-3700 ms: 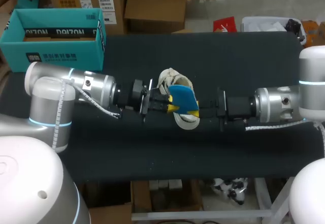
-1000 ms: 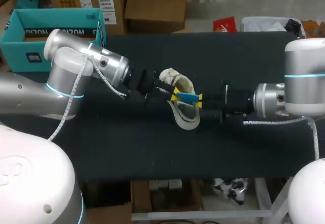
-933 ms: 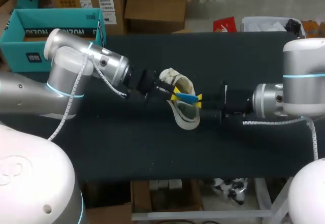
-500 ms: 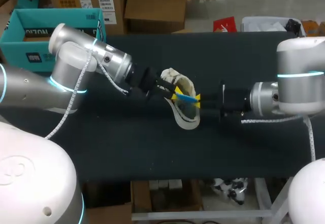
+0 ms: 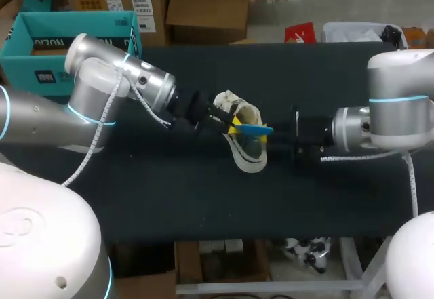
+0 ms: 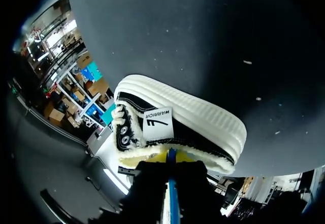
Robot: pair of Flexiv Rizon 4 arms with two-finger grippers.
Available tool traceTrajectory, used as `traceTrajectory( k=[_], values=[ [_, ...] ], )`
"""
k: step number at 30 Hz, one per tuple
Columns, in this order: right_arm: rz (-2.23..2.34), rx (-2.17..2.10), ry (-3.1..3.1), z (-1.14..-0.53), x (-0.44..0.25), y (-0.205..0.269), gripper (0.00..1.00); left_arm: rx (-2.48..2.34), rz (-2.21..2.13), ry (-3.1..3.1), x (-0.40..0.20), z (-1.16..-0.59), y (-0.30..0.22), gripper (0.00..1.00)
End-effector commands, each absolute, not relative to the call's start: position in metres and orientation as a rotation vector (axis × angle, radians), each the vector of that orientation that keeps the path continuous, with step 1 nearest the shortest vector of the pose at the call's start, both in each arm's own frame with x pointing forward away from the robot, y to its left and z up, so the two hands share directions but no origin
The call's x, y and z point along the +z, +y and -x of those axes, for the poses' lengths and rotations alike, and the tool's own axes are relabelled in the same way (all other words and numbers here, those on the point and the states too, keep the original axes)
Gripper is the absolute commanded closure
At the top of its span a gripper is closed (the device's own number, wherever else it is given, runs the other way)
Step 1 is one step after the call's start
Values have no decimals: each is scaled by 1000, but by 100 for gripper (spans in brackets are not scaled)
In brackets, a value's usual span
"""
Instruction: Open the shoe tongue, take the insole out of the shoe, put the insole back into the shoe, and pack the shoe into the shoebox
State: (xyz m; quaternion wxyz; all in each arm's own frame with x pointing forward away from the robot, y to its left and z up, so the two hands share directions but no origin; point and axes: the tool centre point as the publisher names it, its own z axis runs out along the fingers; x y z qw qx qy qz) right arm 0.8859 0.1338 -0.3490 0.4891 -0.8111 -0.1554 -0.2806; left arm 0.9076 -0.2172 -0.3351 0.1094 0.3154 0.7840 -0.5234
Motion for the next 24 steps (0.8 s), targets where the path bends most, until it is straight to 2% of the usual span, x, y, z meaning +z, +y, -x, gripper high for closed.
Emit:
traceTrajectory(
  k=[1, 3, 6, 8, 10, 13, 16, 19, 20, 21, 22, 24],
  values=[
    [1979, -671, -380, -891, -354, 141, 100, -1554, -911, 2291, -340, -906, -221, 100],
    [1987, -668, -380, -890, -354, 142, 100, -1561, -910, 2283, -338, -902, -219, 97],
    [1996, -672, -378, -888, -354, 141, 100, -1568, -919, 2264, -333, -892, -215, 60],
    [1996, -674, -378, -887, -354, 139, 100, -1582, -928, 2246, -328, -885, -212, 55],
    [1999, -677, -377, -885, -354, 138, 100, -1589, -933, 2231, -323, -883, -211, 55],
    [2001, -679, -377, -884, -354, 137, 100, -1590, -943, 2211, -317, -877, -210, 62],
    [2002, -680, -377, -883, -354, 134, 100, -1579, -959, 2199, -312, -872, -213, 73],
    [1997, -681, -375, -883, -355, 132, 100, -1569, -973, 2195, -310, -867, -215, 77],
    [1996, -681, -374, -883, -355, 131, 100, -1567, -974, 2196, -310, -866, -215, 83],
    [1995, -681, -374, -883, -355, 131, 100, -1560, -977, 2198, -311, -865, -217, 95],
    [1994, -681, -374, -883, -355, 130, 100, -1556, -977, 2199, -312, -865, -218, 100],
    [1988, -681, -373, -883, -355, 129, 100, -1545, -975, 2206, -313, -865, -220, 100]
  ],
)
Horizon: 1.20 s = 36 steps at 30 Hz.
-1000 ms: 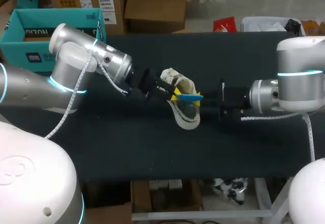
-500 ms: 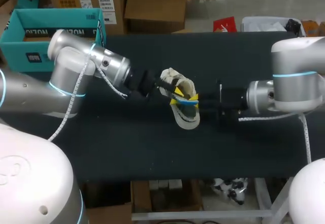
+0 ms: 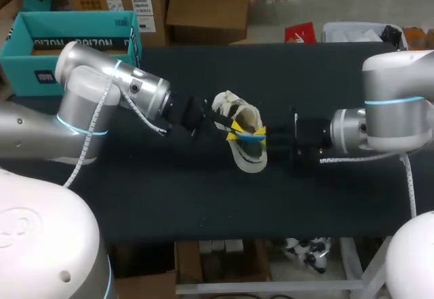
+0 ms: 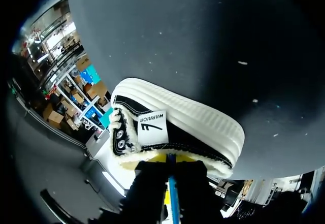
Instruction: Open the shoe tongue, take the insole out of the shoe, put the insole back into the shoe, and pack the shoe into the shoebox
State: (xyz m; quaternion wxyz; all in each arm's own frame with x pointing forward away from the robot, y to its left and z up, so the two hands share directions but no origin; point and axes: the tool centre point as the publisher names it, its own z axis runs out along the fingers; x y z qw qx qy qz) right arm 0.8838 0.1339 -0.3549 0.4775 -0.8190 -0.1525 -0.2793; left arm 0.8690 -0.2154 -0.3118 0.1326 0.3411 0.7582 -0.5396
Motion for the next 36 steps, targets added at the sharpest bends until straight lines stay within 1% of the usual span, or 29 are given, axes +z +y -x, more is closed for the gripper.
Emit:
traceTrajectory(
  k=[1, 2, 3, 5, 6, 8, 12, 13, 14, 16, 17, 21, 22, 25, 27, 36],
  values=[
    [1983, -682, -373, -883, -355, 129, 100, -1543, -974, 2208, -314, -865, -221, 100],
    [1981, -682, -373, -883, -355, 128, 100, -1540, -972, 2212, -315, -865, -221, 100],
    [1980, -686, -372, -881, -354, 128, 71, -1536, -970, 2214, -316, -865, -222, 100],
    [1983, -693, -369, -875, -352, 128, 38, -1529, -964, 2220, -318, -866, -222, 100],
    [1988, -698, -369, -872, -350, 127, 26, -1528, -963, 2220, -318, -866, -222, 100],
    [1999, -709, -372, -864, -346, 126, 24, -1522, -957, 2224, -320, -866, -221, 100],
    [2022, -721, -383, -852, -339, 127, 33, -1518, -943, 2226, -322, -867, -220, 100],
    [2026, -724, -386, -850, -338, 128, 37, -1520, -941, 2226, -323, -867, -220, 100],
    [2027, -725, -387, -849, -338, 129, 51, -1520, -939, 2227, -323, -867, -219, 100],
    [2024, -733, -395, -848, -337, 131, 67, -1522, -934, 2228, -325, -867, -219, 100],
    [2023, -734, -400, -847, -336, 133, 74, -1522, -932, 2229, -326, -867, -220, 100],
    [2019, -735, -425, -848, -336, 139, 87, -1520, -929, 2231, -327, -867, -221, 100],
    [2016, -736, -435, -848, -336, 140, 94, -1518, -928, 2231, -327, -867, -222, 100],
    [2011, -738, -443, -848, -336, 144, 96, -1515, -923, 2231, -327, -867, -223, 100],
    [2008, -738, -447, -848, -337, 145, 100, -1511, -921, 2233, -328, -868, -224, 100],
    [2024, -749, -441, -865, -348, 142, 100, -1497, -907, 2265, -334, -883, -230, 100]
  ],
)
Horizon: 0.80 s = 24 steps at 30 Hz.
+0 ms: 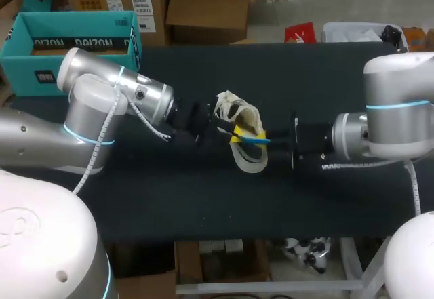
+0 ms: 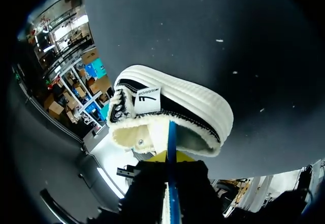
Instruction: Open the shoe tongue, take the insole out of the shoe, put the insole back into the shoe, and pack the shoe into the shoebox
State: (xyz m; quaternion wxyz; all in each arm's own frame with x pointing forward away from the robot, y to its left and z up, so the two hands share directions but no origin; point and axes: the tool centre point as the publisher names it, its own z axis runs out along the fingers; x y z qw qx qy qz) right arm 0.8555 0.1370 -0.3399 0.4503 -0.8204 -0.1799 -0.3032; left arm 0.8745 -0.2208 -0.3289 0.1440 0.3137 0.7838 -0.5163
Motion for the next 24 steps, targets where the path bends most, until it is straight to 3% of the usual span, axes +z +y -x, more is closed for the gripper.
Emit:
traceTrajectory(
  k=[1, 15, 24],
  values=[
    [2027, -752, -436, -867, -349, 142, 100, -1501, -901, 2268, -334, -886, -231, 100],
    [2080, -773, -401, -892, -358, 137, 100, -1509, -831, 2312, -349, -916, -233, 100],
    [2091, -822, -420, -876, -348, 135, 100, -1505, -883, 2290, -340, -901, -231, 100]
  ],
)
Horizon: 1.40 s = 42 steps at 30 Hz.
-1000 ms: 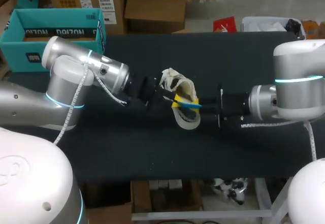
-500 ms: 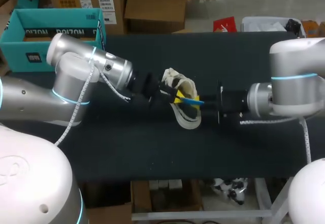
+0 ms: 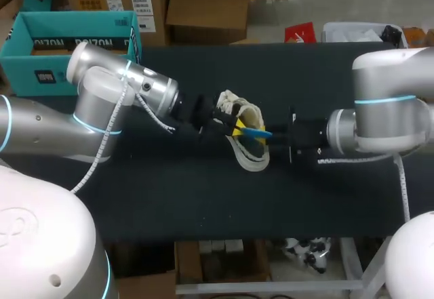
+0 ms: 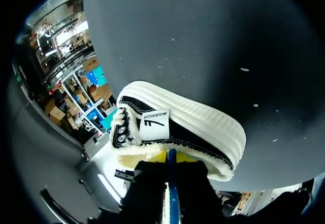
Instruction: Open the shoe tongue, take the insole out of the shoe, put the insole back into the shoe, and pack the shoe into the shoebox
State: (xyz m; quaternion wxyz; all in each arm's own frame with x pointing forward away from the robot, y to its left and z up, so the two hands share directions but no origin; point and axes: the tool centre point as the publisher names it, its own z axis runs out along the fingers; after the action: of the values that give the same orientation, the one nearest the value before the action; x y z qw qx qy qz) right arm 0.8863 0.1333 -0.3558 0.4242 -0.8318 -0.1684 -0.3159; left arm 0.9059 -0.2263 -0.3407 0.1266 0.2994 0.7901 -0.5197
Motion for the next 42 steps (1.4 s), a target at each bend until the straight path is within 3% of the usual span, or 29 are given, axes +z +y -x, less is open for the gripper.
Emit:
traceTrajectory(
  k=[1, 20, 41, 42],
  values=[
    [2095, -830, -422, -873, -347, 135, 100, -1501, -897, 2284, -338, -899, -232, 100],
    [2029, -889, -446, -882, -361, 126, 100, -1362, -958, 2299, -327, -881, -247, 100],
    [2040, -853, -444, -898, -374, 133, 100, -1348, -829, 2357, -344, -890, -227, 100],
    [2041, -854, -444, -897, -374, 132, 100, -1351, -831, 2355, -344, -886, -227, 88]
  ],
)
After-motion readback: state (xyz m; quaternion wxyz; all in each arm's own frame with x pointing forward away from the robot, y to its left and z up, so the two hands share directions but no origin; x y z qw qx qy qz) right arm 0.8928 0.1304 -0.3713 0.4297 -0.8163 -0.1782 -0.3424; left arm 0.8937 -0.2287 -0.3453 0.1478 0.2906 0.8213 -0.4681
